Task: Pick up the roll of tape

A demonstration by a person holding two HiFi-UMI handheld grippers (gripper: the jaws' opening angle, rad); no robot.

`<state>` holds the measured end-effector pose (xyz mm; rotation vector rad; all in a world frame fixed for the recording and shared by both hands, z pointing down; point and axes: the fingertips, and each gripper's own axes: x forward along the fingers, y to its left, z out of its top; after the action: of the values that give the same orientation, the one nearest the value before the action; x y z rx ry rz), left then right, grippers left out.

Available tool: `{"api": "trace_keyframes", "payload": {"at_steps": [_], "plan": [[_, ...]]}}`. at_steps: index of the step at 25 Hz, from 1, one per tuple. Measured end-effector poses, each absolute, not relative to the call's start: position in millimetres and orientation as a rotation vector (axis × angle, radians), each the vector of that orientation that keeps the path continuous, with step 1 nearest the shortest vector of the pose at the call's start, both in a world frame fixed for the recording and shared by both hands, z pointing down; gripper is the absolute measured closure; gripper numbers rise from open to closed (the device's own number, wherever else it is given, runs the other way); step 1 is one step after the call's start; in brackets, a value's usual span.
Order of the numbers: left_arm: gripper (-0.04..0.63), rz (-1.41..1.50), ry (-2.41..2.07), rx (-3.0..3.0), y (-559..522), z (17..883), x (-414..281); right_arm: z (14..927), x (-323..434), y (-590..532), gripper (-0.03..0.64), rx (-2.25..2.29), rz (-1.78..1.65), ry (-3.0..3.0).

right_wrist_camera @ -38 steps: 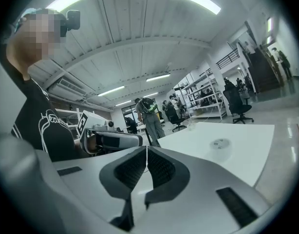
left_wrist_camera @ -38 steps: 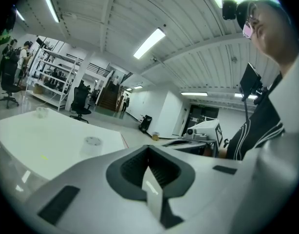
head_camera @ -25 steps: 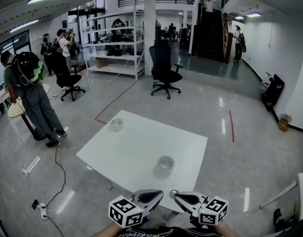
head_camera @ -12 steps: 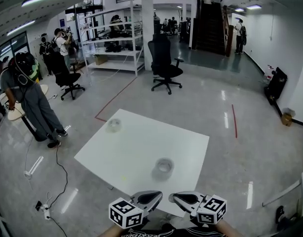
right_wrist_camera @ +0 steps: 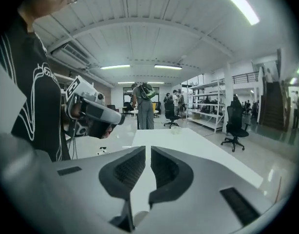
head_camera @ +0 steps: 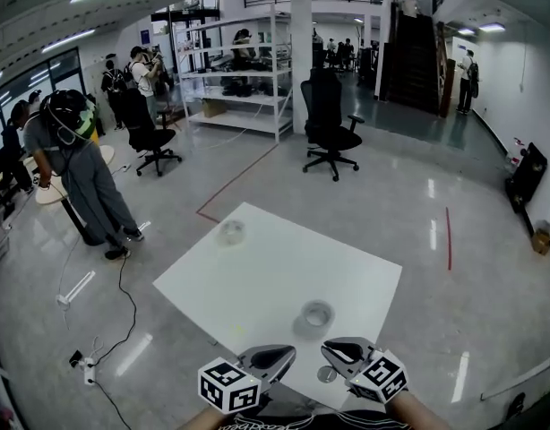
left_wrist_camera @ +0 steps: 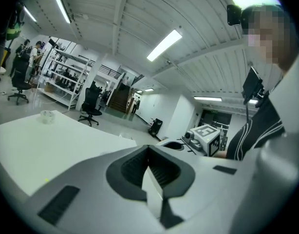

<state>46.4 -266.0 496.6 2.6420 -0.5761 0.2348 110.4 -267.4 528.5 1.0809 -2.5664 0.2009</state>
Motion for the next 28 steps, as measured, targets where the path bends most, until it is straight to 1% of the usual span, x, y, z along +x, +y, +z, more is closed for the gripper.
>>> {"api": "trace_keyframes", "payload": {"at_steps": [3,4,6,9,15,19,28], "plan": [[0.592,0.232,-0.625,2.637,-277.4,493.4,37.5,536.5,104.5,-290.8,0.589,1.036,0.149,-2.540],[0.592,0.231,-0.641,2.635,-280.4,492.9,34.1,541.2,101.6,-297.1,0.567,1.009,0.150,-2.531],[0.592,0.233,-0.674,2.627,-285.2,493.3,26.2,554.4,94.0,-307.7,0.503,0.939,0.144,-2.502],[0.592,0.238,-0.724,2.605,-288.1,495.8,12.6,583.8,86.7,-323.4,0.476,0.850,0.097,-2.408],[0.592,0.238,-0.803,2.546,-295.8,506.6,-9.2,653.9,95.0,-356.0,0.466,0.735,-0.062,-2.114],[0.592,0.247,-0.828,2.509,-296.9,518.8,-17.8,682.4,99.2,-359.9,0.466,0.708,-0.020,-2.050],[0.592,0.242,-0.858,2.480,-302.4,521.3,-25.6,693.6,94.6,-372.7,0.466,0.653,-0.068,-2.000]]}}
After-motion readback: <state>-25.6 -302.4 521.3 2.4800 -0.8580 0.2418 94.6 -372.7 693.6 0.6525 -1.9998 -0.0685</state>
